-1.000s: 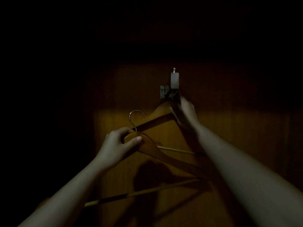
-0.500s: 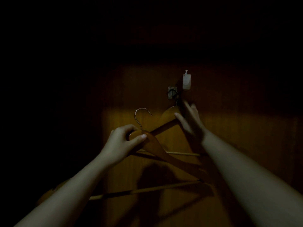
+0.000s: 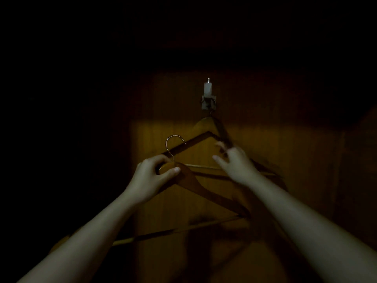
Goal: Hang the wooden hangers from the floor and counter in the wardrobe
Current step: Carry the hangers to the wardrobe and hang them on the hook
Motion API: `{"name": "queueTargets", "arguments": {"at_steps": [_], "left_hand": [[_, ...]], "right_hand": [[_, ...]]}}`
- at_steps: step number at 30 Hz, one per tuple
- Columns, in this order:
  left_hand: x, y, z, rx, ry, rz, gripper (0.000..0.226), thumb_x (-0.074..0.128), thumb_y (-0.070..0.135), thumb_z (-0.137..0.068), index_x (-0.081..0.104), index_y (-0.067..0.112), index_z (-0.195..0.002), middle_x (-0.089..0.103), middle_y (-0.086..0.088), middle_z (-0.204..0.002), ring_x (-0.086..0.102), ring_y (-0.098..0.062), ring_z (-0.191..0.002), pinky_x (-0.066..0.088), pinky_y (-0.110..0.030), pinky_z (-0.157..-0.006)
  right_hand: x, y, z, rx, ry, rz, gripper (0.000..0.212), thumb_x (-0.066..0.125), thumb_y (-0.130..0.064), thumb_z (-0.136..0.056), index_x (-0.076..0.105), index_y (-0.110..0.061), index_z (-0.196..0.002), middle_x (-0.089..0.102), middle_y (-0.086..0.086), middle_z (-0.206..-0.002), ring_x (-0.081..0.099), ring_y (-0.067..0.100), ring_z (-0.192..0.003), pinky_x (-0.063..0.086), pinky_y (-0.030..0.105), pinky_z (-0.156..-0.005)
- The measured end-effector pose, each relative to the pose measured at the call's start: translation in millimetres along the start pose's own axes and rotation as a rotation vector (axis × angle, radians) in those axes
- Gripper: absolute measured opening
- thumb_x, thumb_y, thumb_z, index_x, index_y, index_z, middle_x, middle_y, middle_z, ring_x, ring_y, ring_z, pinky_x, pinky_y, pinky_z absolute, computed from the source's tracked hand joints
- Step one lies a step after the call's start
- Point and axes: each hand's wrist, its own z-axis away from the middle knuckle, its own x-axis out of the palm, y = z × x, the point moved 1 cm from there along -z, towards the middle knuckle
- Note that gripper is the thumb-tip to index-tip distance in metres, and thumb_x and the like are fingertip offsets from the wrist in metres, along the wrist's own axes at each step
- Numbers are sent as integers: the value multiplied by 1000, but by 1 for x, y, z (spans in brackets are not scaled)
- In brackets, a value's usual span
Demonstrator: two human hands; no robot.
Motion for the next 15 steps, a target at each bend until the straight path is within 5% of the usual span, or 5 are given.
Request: {"name": "queueTargets", "arguments": {"at_steps": [3,6,15], "left_hand": [[10,13,32,-11,-5,16,15,63,26,-84,62,20,-97,62,14,-95,61,1,-86,52,-11,-69],[20,24,59,-18,-11,-19,19,64,31,-83,64,17,-96,65,5,-92,64,-5,-84,54,-21,-69],[58,65,176,-149,-124,16,30,63,34,-84,58,22,-110,63,9,-99,62,-2,-88,49,-9,-67]], "right_hand": [[7,-7,66,-137,-229,-63,45,54,-33,-92,45,-21,-135,45,-6,-115,48,11,-110,37,21,-87],[16,-11,116,-158,-363,-137,56,62,-34,-87,39,-25,-137,44,-8,-122,40,2,-109,36,20,-90],[28,11,233,-155,-269,-5,44,54,-35,-91,39,-27,-131,51,-9,-130,53,18,-117,43,36,-94]]}}
